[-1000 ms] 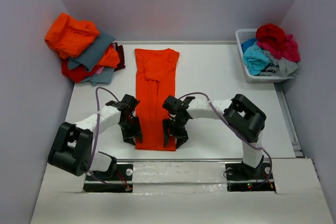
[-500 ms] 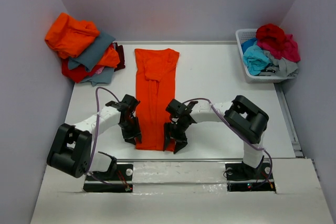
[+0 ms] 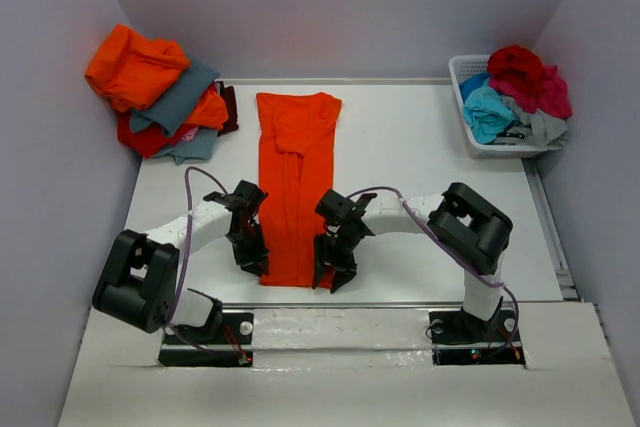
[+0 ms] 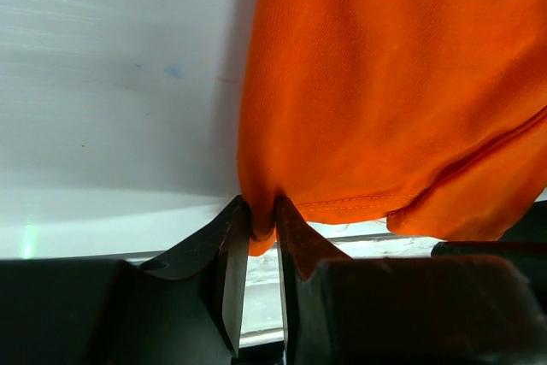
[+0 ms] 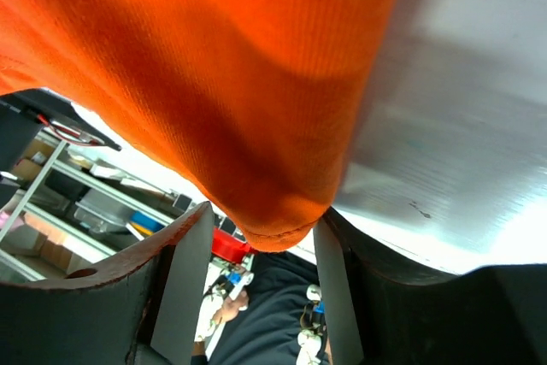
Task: Fold and stack the t-shirts
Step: Fold the tshirt
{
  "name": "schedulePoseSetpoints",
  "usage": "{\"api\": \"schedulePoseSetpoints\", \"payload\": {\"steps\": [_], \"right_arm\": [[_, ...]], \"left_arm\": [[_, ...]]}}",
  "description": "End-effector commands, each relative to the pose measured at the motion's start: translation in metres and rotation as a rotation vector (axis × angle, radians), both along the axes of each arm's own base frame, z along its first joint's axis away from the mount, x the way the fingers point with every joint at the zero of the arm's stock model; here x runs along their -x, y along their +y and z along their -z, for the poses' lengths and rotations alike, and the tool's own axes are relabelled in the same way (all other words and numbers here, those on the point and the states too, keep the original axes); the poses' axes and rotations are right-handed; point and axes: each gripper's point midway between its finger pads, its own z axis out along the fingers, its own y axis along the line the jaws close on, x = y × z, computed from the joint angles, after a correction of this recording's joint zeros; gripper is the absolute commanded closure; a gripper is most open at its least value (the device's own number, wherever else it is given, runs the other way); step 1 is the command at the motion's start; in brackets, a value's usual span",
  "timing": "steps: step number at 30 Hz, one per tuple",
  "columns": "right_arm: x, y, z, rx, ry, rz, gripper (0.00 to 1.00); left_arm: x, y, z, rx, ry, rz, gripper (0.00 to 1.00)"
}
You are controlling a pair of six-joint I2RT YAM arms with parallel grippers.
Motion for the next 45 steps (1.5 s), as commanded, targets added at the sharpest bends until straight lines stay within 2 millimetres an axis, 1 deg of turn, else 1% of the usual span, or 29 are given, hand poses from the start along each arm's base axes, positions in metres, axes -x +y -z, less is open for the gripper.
{"api": "schedulePoseSetpoints", "payload": {"steps": [1, 6, 10, 11, 16, 22, 24, 25, 30, 33, 35, 36, 39, 43, 45], "right_arm": [[-0.015, -0.022, 0.03, 0.154, -0.138, -0.014, 0.45], [-0.02, -0.032, 0.029, 0.209, -0.171, 0.018, 0.44], [-0.016, -0.035, 0.036, 0.22, -0.157, 0.023, 0.44], [-0.019, -0.037, 0.04, 0.225, -0.15, 0.029, 0.43], [-0.017, -0.035, 0.049, 0.222, -0.131, 0.02, 0.43], [-0.022, -0.046, 0.062, 0.235, -0.101, 0.064, 0.43], [-0.021, -0.048, 0.064, 0.243, -0.098, 0.065, 0.43], [-0.025, -0.05, 0.066, 0.256, -0.102, 0.081, 0.43], [-0.026, -0.057, 0.069, 0.301, -0.113, 0.102, 0.43], [-0.031, -0.06, 0.065, 0.309, -0.13, 0.117, 0.43], [-0.035, -0.057, 0.059, 0.287, -0.149, 0.113, 0.43], [-0.037, -0.055, 0.053, 0.279, -0.159, 0.112, 0.43], [-0.04, -0.05, 0.045, 0.243, -0.18, 0.068, 0.44], [-0.032, -0.036, 0.031, 0.129, -0.15, -0.001, 0.44], [-0.026, -0.035, 0.028, 0.104, -0.125, -0.035, 0.44]], "left_arm": [[0.008, 0.0, -0.001, 0.006, 0.025, 0.007, 0.72], [0.008, 0.001, -0.002, 0.006, 0.019, 0.009, 0.76], [0.008, 0.0, -0.003, 0.007, 0.016, 0.01, 0.77], [0.008, 0.0, -0.003, 0.009, 0.017, 0.012, 0.77], [0.009, 0.0, -0.003, 0.01, 0.018, 0.015, 0.77], [0.009, 0.001, -0.004, 0.011, 0.015, 0.017, 0.77], [0.008, 0.001, -0.005, 0.011, 0.01, 0.017, 0.77], [0.009, 0.001, -0.004, 0.009, 0.015, 0.016, 0.77], [0.009, 0.001, -0.004, 0.011, 0.015, 0.017, 0.77], [0.009, 0.001, -0.004, 0.011, 0.015, 0.017, 0.77], [0.009, 0.001, -0.004, 0.01, 0.016, 0.017, 0.77], [0.009, 0.0, -0.004, 0.011, 0.015, 0.017, 0.77], [0.009, 0.0, -0.004, 0.013, 0.018, 0.021, 0.77], [0.009, 0.0, -0.003, 0.016, 0.019, 0.027, 0.77], [0.009, 0.0, -0.004, 0.016, 0.018, 0.027, 0.77]]}}
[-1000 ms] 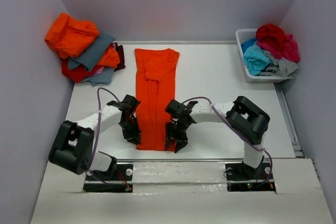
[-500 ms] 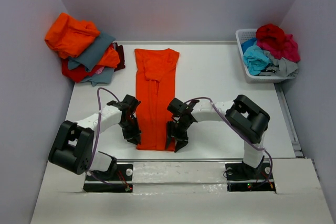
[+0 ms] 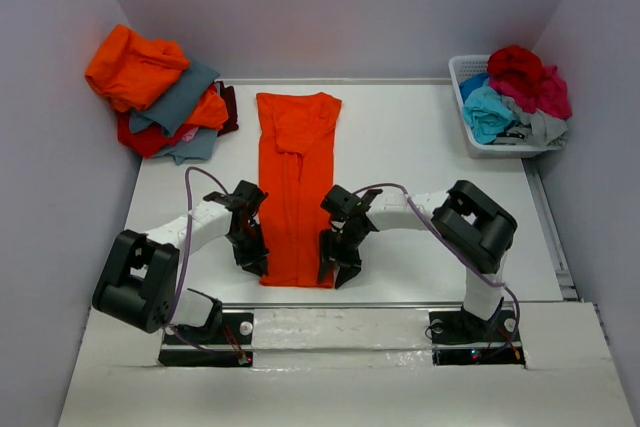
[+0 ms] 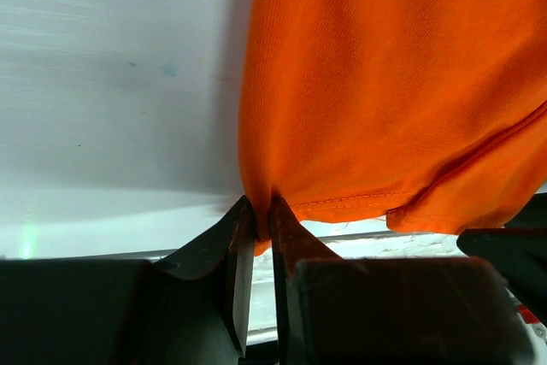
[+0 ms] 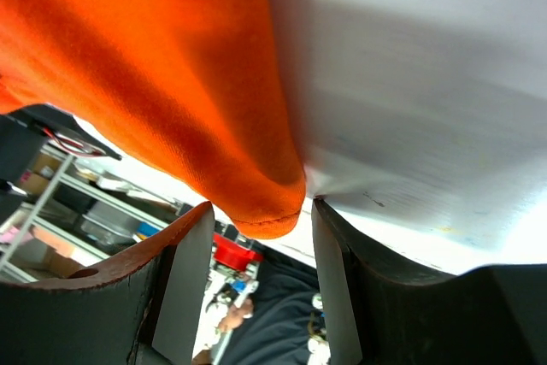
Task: Fold and stack the t-shirts
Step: Fold the tshirt
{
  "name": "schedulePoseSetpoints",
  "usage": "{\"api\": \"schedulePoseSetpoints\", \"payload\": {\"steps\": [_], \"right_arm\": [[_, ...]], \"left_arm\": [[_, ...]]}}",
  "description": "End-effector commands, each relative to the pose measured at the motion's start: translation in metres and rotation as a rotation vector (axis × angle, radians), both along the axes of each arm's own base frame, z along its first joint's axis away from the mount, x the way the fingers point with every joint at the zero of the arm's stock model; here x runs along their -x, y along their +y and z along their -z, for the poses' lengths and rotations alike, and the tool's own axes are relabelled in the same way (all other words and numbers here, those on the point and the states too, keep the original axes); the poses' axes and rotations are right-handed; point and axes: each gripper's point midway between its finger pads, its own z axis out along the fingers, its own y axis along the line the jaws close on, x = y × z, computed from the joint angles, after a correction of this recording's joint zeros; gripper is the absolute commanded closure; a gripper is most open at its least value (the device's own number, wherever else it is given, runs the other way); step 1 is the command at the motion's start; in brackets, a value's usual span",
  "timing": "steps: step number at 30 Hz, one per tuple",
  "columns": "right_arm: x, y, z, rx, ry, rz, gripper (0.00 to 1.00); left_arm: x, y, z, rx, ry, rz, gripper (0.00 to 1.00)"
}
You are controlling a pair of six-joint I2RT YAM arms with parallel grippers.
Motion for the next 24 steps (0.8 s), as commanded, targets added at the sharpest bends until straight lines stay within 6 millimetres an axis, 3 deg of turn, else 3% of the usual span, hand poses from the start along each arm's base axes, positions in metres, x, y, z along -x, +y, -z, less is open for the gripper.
{"api": "schedulePoseSetpoints", "payload": {"steps": [1, 7, 14, 24], "right_arm": [[-0.01, -0.017, 0.025, 0.064, -0.09, -0.09, 0.43], [0.009, -0.004, 0.019, -0.037, 0.039, -0.132, 0.43], [0.006, -0.008, 0.011, 0.021, 0.053, -0.183, 0.41], [-0.051, -0.03, 0.024, 0.212, -0.274, 0.028, 0.42]], "left_arm": [[0.009, 0.001, -0.003, 0.009, 0.017, 0.023, 0.77], [0.01, 0.0, -0.003, 0.018, 0.025, 0.034, 0.77], [0.009, -0.004, -0.004, 0.038, 0.024, 0.036, 0.77], [0.008, -0.006, -0.002, 0.05, 0.025, 0.032, 0.77]]}}
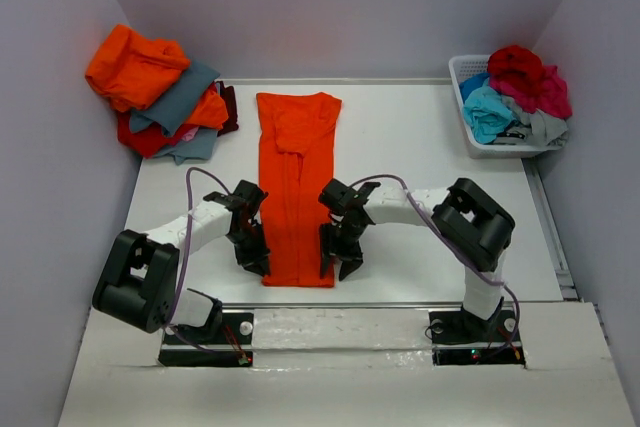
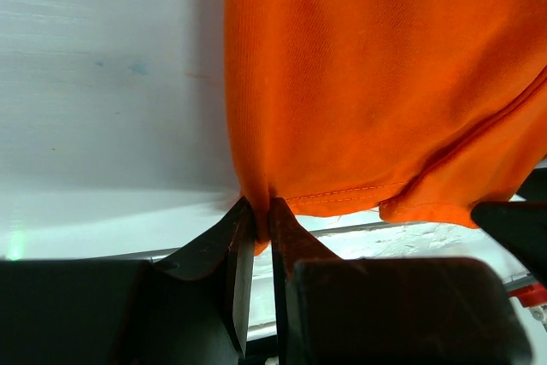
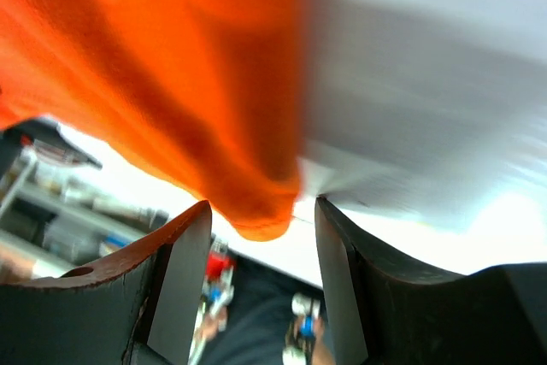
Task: Fold and stack the t-shirts
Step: Fold the tshirt
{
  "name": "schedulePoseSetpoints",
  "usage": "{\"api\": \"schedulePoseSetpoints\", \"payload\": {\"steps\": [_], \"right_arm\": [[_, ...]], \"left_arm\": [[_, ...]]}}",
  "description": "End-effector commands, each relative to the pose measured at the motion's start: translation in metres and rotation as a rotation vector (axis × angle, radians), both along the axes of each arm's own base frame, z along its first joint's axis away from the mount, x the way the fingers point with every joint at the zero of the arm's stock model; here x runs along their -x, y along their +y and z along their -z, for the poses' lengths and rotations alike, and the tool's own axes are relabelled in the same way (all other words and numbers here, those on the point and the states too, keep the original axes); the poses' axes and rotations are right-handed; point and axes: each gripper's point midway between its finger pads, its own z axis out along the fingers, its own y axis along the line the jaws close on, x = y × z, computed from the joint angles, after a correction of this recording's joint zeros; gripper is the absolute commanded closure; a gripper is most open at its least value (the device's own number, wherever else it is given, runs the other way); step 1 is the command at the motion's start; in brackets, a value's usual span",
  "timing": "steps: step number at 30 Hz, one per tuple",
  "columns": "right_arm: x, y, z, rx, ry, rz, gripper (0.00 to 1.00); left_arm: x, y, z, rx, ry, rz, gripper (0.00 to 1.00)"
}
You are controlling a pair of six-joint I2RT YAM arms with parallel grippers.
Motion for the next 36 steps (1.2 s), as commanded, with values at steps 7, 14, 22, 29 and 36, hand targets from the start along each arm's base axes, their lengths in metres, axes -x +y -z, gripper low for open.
{"api": "schedulePoseSetpoints", "payload": {"steps": [7, 14, 22, 29, 36], "right_arm": [[-0.042, -0.029, 0.036, 0.153, -0.272, 0.163, 0.42], [-0.038, -0.023, 0.053, 0.137, -0.23, 0.152, 0.44], [-0.037, -0.027, 0.061, 0.147, -0.233, 0.181, 0.51], [-0.031, -0.034, 0.05, 0.175, -0.216, 0.18, 0.57], [-0.014, -0.051, 0.039, 0.203, -0.183, 0.138, 0.55]], "left_arm": [[0.009, 0.001, 0.001, 0.007, 0.022, 0.021, 0.77], [0.008, 0.001, -0.001, 0.007, 0.014, 0.022, 0.77], [0.009, 0.002, -0.002, 0.004, 0.013, 0.024, 0.77], [0.009, 0.003, -0.002, 0.003, 0.012, 0.025, 0.79], [0.01, 0.004, -0.002, -0.004, 0.017, 0.025, 0.79]]}}
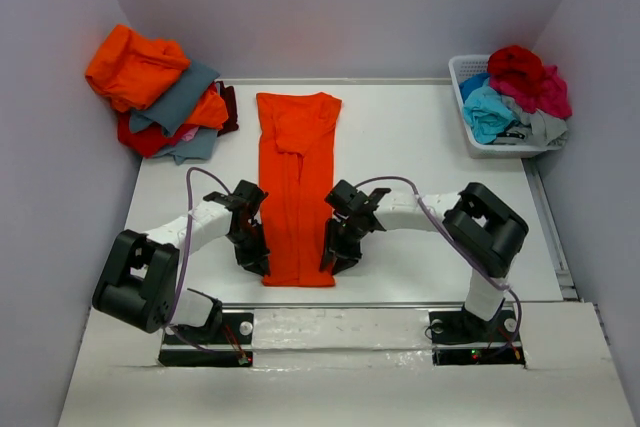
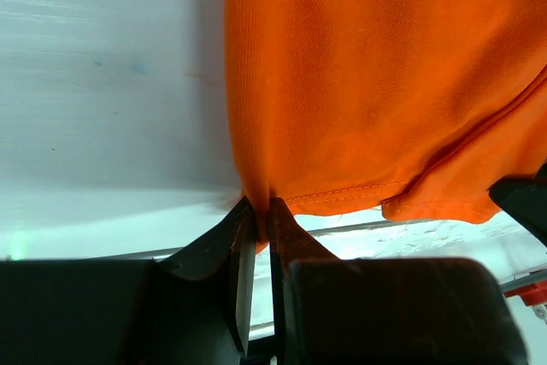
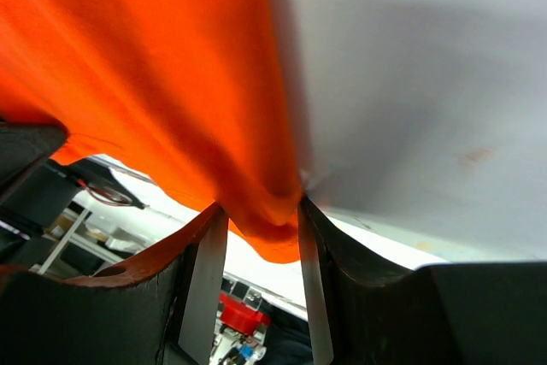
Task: Fold and stack the t-shirts
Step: Fold the tshirt
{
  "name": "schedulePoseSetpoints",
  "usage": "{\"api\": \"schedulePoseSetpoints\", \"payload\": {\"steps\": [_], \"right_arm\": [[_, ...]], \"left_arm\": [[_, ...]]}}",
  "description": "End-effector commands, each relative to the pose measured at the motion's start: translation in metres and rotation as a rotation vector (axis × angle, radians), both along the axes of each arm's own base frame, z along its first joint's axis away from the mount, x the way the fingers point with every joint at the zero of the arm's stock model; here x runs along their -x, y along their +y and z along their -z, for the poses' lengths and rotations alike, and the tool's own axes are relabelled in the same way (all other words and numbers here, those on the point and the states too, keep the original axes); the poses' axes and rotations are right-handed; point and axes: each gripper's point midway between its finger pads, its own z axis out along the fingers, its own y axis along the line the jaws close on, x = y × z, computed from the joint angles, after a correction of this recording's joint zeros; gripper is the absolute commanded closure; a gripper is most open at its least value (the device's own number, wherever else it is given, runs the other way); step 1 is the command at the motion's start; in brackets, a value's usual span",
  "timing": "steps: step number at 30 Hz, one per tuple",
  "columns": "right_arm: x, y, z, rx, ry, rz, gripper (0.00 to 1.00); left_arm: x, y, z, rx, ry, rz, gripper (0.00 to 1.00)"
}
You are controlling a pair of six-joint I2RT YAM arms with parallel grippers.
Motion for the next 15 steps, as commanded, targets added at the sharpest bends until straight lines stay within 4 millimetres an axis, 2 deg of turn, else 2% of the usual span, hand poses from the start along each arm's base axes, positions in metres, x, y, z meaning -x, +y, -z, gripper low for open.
{"api": "schedulePoseSetpoints", "payload": {"steps": [1, 8, 15], "right_arm": [[0.008, -0.058, 0.036, 0.25, -0.047, -0.02, 0.55], [0.02, -0.064, 0.035, 0.233, -0.019, -0.035, 0.56], [0.023, -0.051, 0.043, 0.201, 0.01, -0.086, 0.56]], "left_arm": [[0.01, 0.004, -0.002, -0.007, 0.016, 0.018, 0.79], [0.01, 0.004, -0.002, -0.009, 0.02, 0.018, 0.83], [0.009, 0.004, -0.003, -0.01, 0.016, 0.021, 0.83]]}}
